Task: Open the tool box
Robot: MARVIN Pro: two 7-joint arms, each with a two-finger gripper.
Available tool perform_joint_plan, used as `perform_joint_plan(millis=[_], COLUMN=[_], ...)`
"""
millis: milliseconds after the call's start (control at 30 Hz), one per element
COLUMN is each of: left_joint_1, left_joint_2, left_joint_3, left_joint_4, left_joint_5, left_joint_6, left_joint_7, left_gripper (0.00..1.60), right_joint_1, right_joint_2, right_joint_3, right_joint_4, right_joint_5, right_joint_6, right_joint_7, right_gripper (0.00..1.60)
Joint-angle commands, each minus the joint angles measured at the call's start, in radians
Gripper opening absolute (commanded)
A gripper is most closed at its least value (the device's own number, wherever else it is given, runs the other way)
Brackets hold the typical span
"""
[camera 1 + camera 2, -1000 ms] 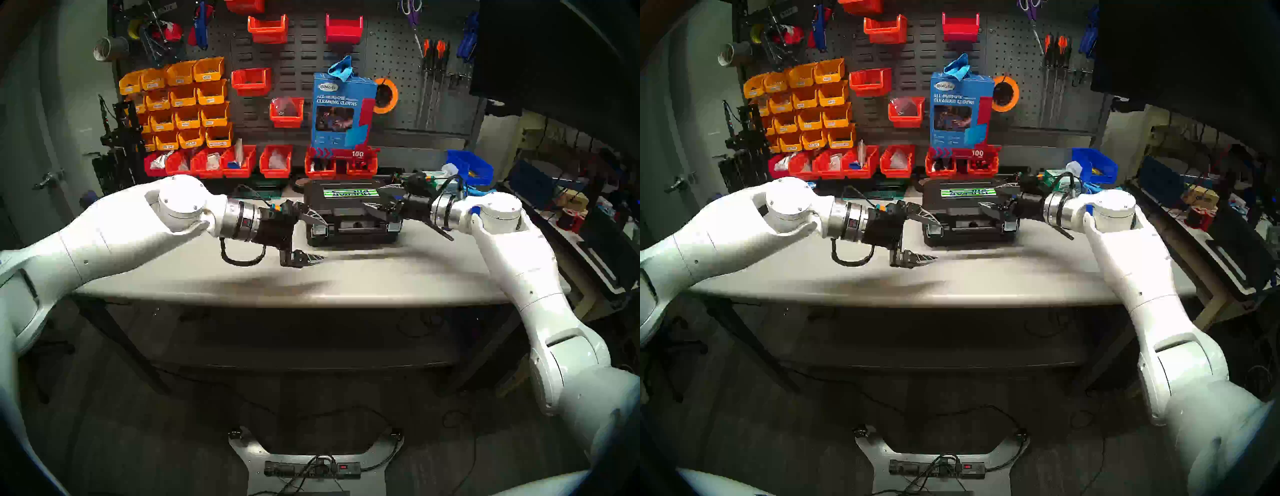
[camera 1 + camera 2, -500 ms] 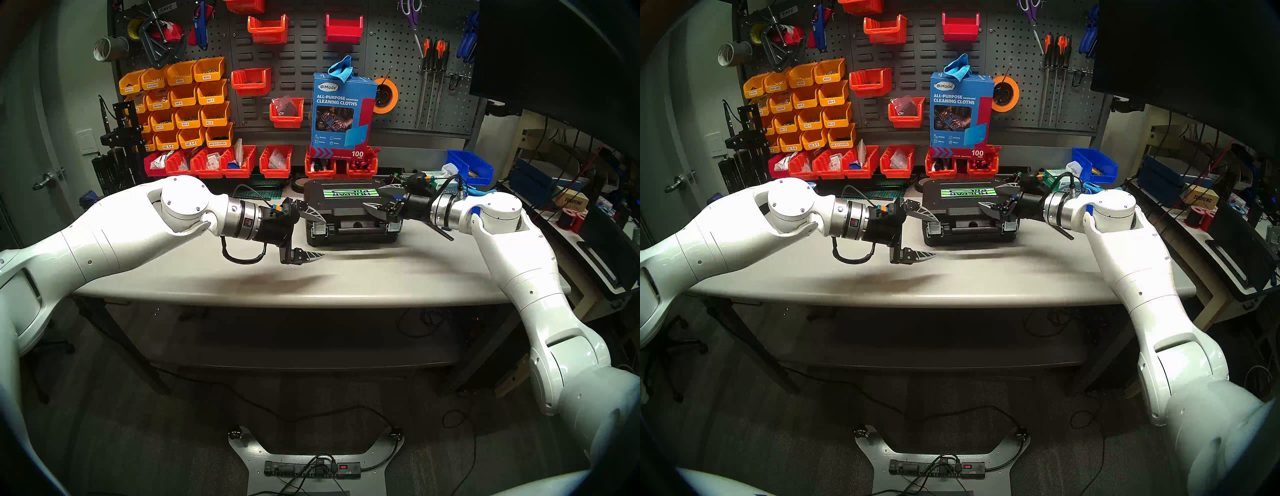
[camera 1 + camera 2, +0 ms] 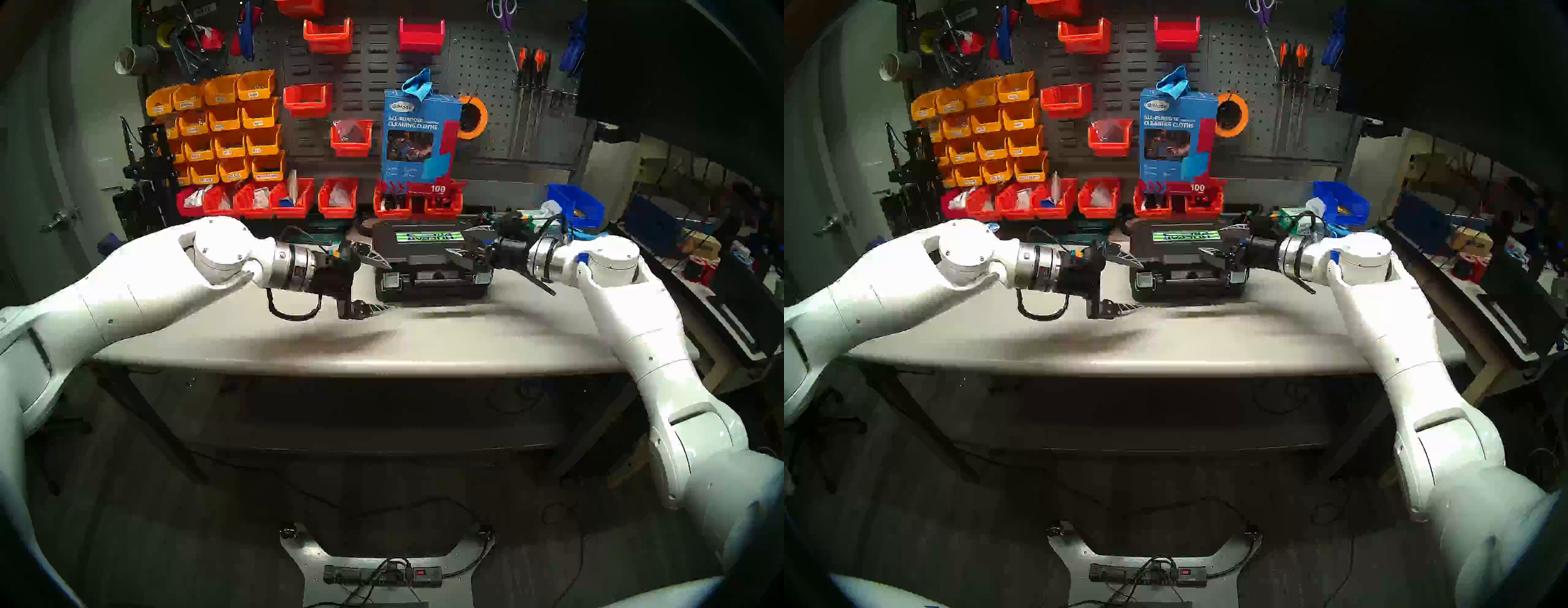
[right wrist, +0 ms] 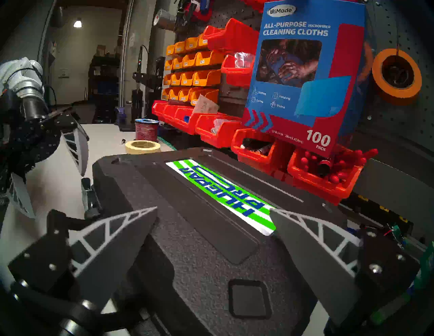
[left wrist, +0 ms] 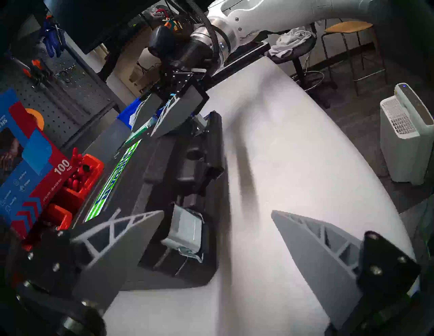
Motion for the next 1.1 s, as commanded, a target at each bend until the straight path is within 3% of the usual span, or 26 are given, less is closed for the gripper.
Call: perform_joint_plan(millis=[0, 400, 1067], left_joint_1=[-0.010, -0.019, -0.015], left_joint_2=[-0.011, -0.016, -0.006], left_joint_3=[-0.011, -0.008, -0.003], left_joint_4=[-0.015, -0.033, -0.048], left_joint_5=[0.000, 0.010, 0.094], left_joint_6=[0.013, 0.036, 0.064], left_joint_7=[0.024, 0.015, 0.038], left_gripper=[1.60, 1.60, 1.60], right_joint_1=[0.009, 0.009, 0.009], right_joint_2=[0.002, 0.002, 0.003], right_joint_3=[0.005, 0.005, 0.005], right_joint_4=[-0.007, -0.007, -0.007], right_joint_5=[0.002, 0.002, 0.002], right_joint_6=[-0.002, -0.002, -0.002], right_joint_7=[0.002, 0.002, 0.002], right_gripper=[1.60, 1.60, 1.60])
